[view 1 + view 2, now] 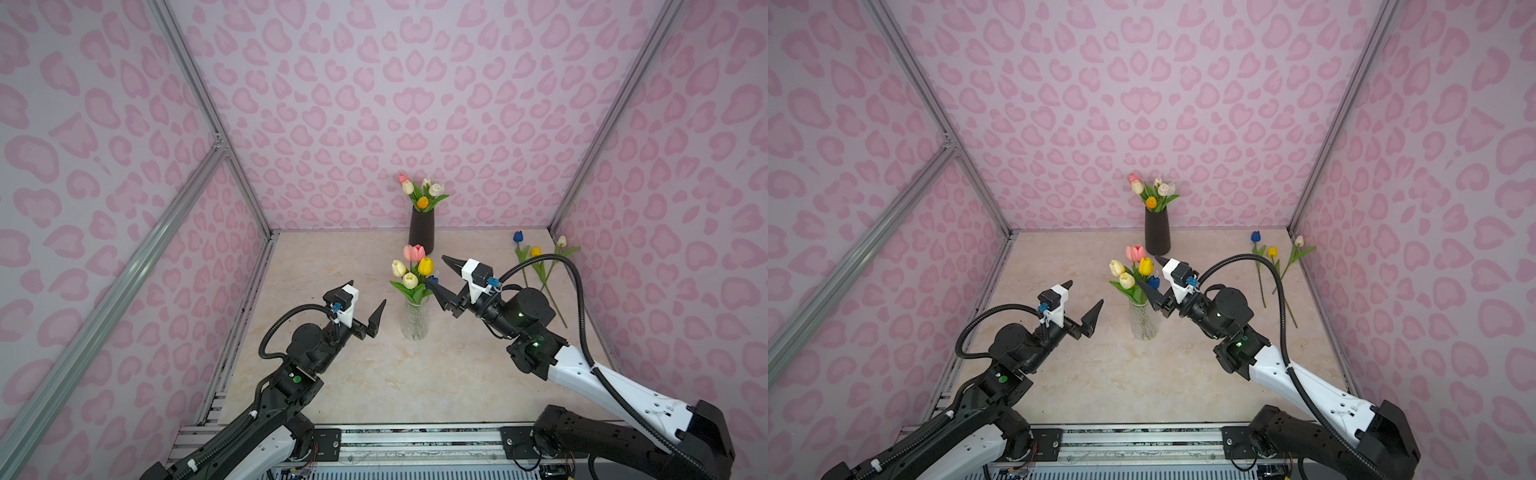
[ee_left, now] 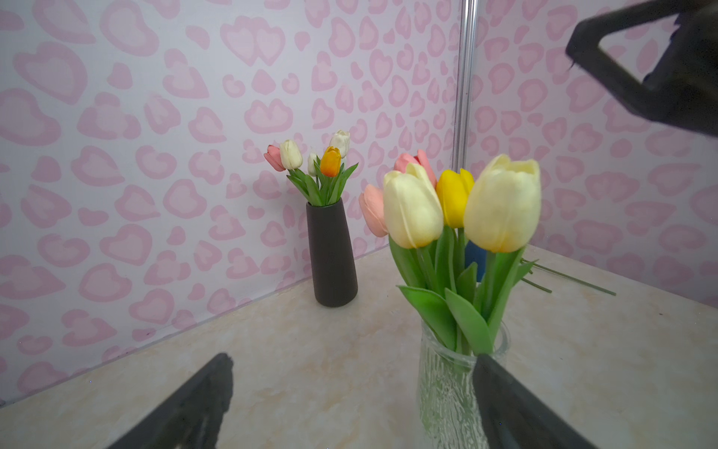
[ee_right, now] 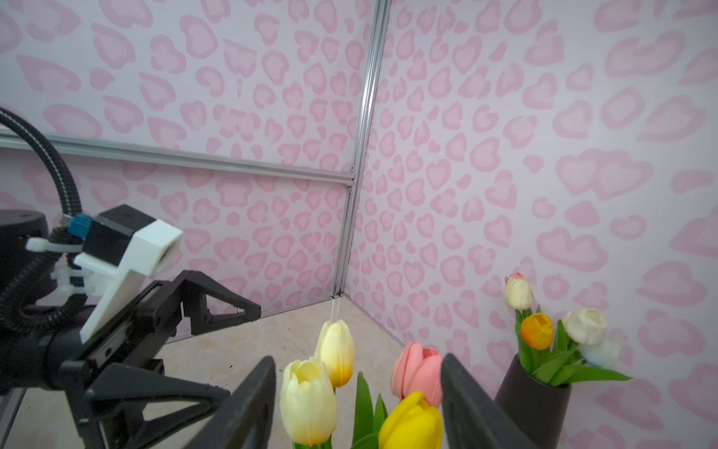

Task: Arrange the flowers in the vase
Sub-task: 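Lower the tulip into the glass vase and open the right gripper, then move the right gripper to the blue tulip lying on the table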

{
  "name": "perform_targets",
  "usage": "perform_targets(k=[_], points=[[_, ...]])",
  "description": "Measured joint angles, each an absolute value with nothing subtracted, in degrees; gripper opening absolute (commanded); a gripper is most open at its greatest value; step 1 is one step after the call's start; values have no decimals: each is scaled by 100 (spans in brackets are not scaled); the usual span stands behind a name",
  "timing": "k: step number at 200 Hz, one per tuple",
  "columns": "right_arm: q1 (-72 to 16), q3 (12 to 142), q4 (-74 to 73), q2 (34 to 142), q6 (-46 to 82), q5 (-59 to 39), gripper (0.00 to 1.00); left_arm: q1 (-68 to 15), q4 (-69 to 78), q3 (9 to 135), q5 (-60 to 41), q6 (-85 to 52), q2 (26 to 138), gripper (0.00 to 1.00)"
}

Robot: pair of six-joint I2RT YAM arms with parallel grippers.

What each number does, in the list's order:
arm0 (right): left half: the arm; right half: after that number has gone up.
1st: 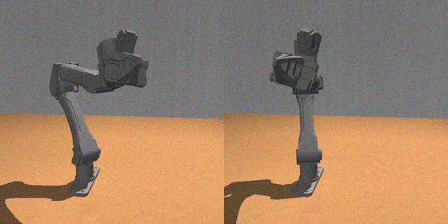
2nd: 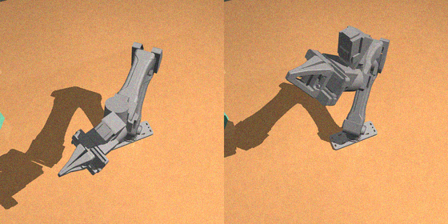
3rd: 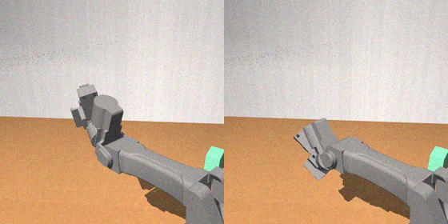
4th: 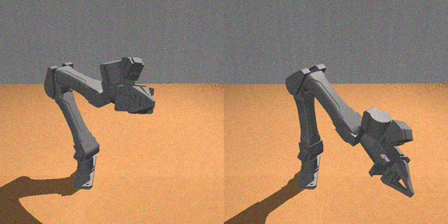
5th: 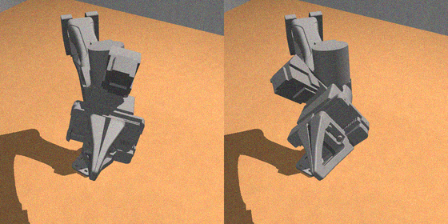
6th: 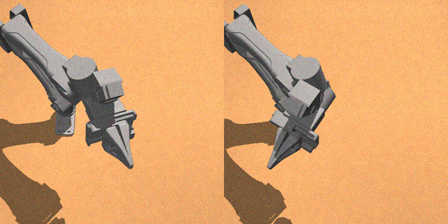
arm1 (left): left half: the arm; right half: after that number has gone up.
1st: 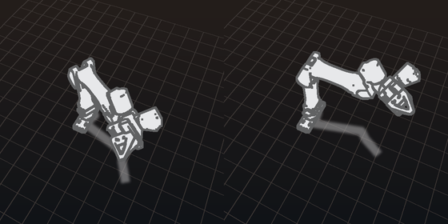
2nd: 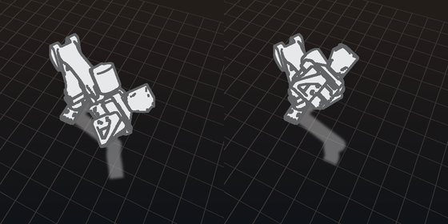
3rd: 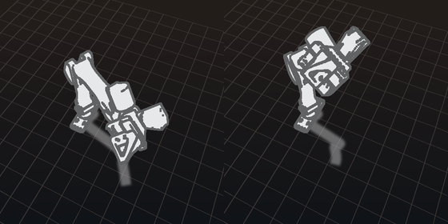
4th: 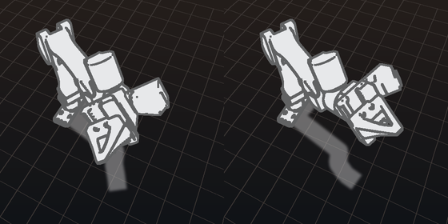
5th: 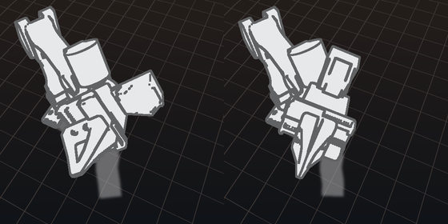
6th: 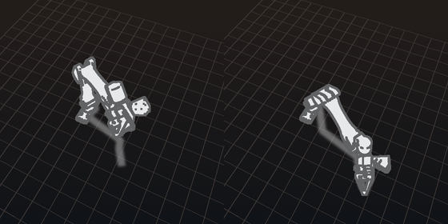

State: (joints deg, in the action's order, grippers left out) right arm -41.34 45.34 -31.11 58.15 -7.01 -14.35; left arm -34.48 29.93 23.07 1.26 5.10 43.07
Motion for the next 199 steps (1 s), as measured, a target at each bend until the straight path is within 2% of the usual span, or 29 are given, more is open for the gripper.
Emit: perform_targets(k=[23, 56, 72, 81, 104, 114, 150, 175, 199], points=[[-3404, 4974, -2482, 5575, -443, -1133, 68, -3448, 2995, 2460, -67, 561, 4414, 97], [-1500, 5369, -1719, 5793, 325, -814, 66, -3452, 2967, 2497, -248, 607, 4574, 97], [-716, 5878, -1083, 6438, 613, -486, 65, -3454, 2965, 2497, -279, 613, 4576, 97], [-401, 6340, -548, 6976, 644, -301, 61, -3457, 2963, 2495, -292, 624, 4560, 97], [364, 7811, 989, 8707, 655, -10, 55, -3457, 2954, 2438, -301, 652, 4440, 97], [676, 8455, 1789, 9454, 663, 67, 55, -3457, 2930, 2401, -298, 666, 4377, 97], [1048, 9898, 3570, 11419, 412, 97, 54, -3457, 2919, 2255, -242, 681, 4174, 97], [1039, 10350, 4147, 12206, 242, 34, 52, -3457, 2912, 2233, -191, 711, 4165, 97], [1050, 10851, 4429, 12781, 172, -12, 47, -3457, 2897, 2231, -191, 711, 4123, 97]])
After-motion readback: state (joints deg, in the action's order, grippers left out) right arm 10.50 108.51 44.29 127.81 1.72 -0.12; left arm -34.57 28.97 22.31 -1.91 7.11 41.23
